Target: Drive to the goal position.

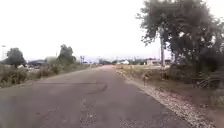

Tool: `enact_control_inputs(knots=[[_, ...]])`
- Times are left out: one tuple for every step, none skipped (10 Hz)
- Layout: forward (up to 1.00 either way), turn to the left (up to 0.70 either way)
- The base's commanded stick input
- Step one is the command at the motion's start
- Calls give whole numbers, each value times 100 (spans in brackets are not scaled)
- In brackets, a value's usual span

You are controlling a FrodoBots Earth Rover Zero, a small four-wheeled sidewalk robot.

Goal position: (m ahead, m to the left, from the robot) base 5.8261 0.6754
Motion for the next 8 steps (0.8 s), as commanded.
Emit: enact_control_inputs(knots=[[100,0],[100,0],[100,0],[100,0],[100,0],[100,0],[100,0],[100,0]])
